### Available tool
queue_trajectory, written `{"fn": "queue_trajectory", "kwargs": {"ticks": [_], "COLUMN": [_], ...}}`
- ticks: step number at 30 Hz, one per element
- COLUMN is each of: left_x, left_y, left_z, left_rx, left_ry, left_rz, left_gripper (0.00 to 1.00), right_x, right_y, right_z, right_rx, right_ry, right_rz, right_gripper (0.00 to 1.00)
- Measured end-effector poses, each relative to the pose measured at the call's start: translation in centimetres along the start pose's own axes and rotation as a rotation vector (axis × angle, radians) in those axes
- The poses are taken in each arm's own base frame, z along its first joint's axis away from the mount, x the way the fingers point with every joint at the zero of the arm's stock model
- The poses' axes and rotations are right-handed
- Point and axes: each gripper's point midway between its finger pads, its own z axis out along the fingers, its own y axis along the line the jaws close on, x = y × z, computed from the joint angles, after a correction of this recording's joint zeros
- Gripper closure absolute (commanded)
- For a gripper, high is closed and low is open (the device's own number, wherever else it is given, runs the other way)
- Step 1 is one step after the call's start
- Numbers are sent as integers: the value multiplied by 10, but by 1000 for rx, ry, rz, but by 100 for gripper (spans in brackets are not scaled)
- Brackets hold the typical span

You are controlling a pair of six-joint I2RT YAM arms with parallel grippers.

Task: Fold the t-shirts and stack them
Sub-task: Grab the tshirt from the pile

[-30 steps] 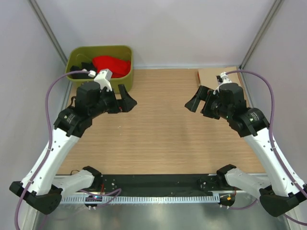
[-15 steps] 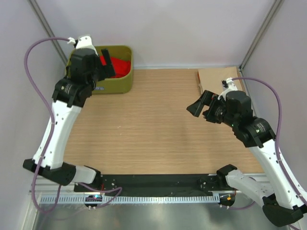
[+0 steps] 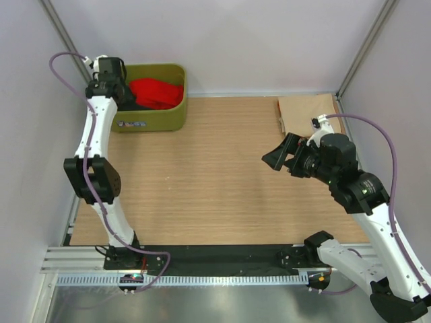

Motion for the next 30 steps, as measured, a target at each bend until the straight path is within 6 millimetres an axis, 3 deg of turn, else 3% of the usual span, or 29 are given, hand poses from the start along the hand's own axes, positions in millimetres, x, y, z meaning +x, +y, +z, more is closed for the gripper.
{"fn": "queue_trajectory", "kwargs": {"ticks": [4,7,12,13,16,19,22,25,28,30], "left_x": [-3,6,30,32,33,25,-3,-38,-97,-139], "left_y": [-1,-1,4,3,5,4,-10,-32,-58,-73], "left_z": [55,90,139,148,162,165,152,113,37,-36], "left_rx": [-41,-83,-146,-149,-158,-152,-99,28,206,367], "left_ry": [17,33,64,57,37,10,-70,-156,-294,-401], "left_rz": [-12,-6,16,21,35,47,12,-49,-143,-221], "left_gripper": [38,36,45,62,100,100,100,100,100,100], "right_x": [2,4,6,6,7,8,11,13,12,12], "right_y": [-3,-6,-14,-16,-20,-24,-27,-29,-28,-27], "right_z": [2,6,18,20,25,31,36,38,36,33], "right_rx": [10,23,64,74,96,113,130,140,133,123], "right_ry": [12,26,52,55,64,75,90,98,88,75], "right_rz": [-15,-30,-44,-46,-46,-43,-35,-22,-13,-12], "right_gripper": [0,0,0,0,0,0,0,0,0,0]}}
